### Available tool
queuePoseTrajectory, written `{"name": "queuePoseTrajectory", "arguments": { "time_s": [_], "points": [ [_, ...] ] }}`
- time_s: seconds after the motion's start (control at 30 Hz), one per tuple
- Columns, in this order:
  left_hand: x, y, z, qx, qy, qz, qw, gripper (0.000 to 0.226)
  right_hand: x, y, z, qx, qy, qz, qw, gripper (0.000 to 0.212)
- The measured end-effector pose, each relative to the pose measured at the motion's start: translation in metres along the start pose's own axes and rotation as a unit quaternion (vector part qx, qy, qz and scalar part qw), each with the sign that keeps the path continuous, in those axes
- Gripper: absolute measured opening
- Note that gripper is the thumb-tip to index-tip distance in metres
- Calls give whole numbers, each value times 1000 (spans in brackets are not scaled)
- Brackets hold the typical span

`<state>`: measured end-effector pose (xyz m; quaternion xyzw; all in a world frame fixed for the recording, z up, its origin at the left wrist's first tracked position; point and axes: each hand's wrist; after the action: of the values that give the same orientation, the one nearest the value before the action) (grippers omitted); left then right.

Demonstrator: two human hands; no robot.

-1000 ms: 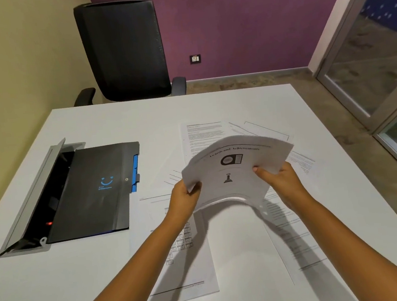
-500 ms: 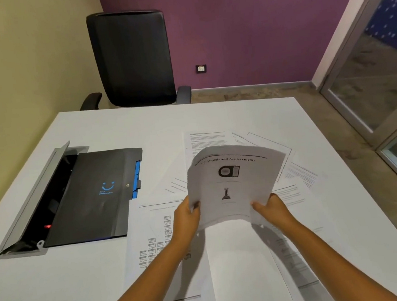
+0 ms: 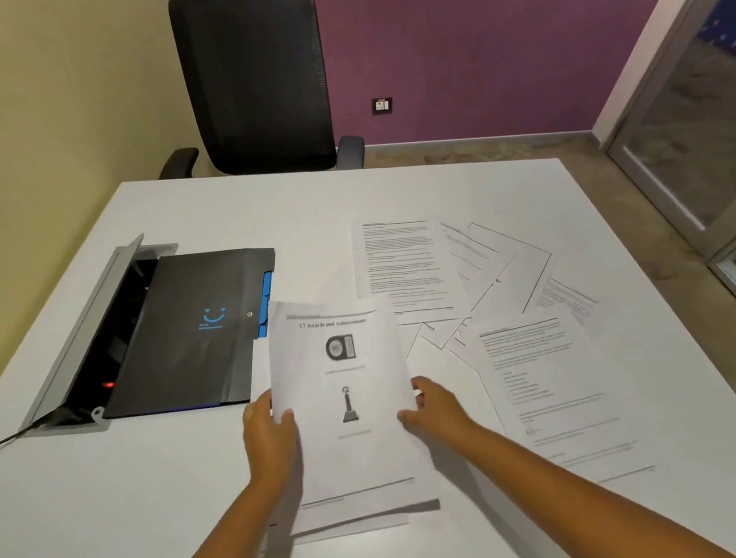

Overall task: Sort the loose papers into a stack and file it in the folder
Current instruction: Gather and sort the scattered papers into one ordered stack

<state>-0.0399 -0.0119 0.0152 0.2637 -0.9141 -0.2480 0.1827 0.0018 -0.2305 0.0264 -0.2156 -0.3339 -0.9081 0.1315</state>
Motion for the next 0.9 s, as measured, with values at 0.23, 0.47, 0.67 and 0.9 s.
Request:
{"name": "queuePoseTrajectory", "arguments": {
  "time_s": [0.23,0.47,0.67,0.9],
  "points": [
    [-8,12,23,-135,100,-49,985,50,-1,-46,3,61,-24,31,997,40],
    [-28,20,31,-23,180,66,981,52,-3,-47,-7,113,-9,45,993,42],
    [-24,25,32,42,130,118,984,37,-7,-39,-18,60,-27,10,998,39],
    [-23,36,7,166,53,146,974,26,-4,-16,3,-229,16,-48,972,30]
  ]
}}
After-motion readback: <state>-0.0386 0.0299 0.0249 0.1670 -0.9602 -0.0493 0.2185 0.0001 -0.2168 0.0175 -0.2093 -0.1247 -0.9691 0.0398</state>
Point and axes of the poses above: each hand's wrist, its own x-axis away from the middle knuckle, its own y-axis out of the back of the hand, z = x × y, and after that the axes turned 2 degrees about -z, right-handed
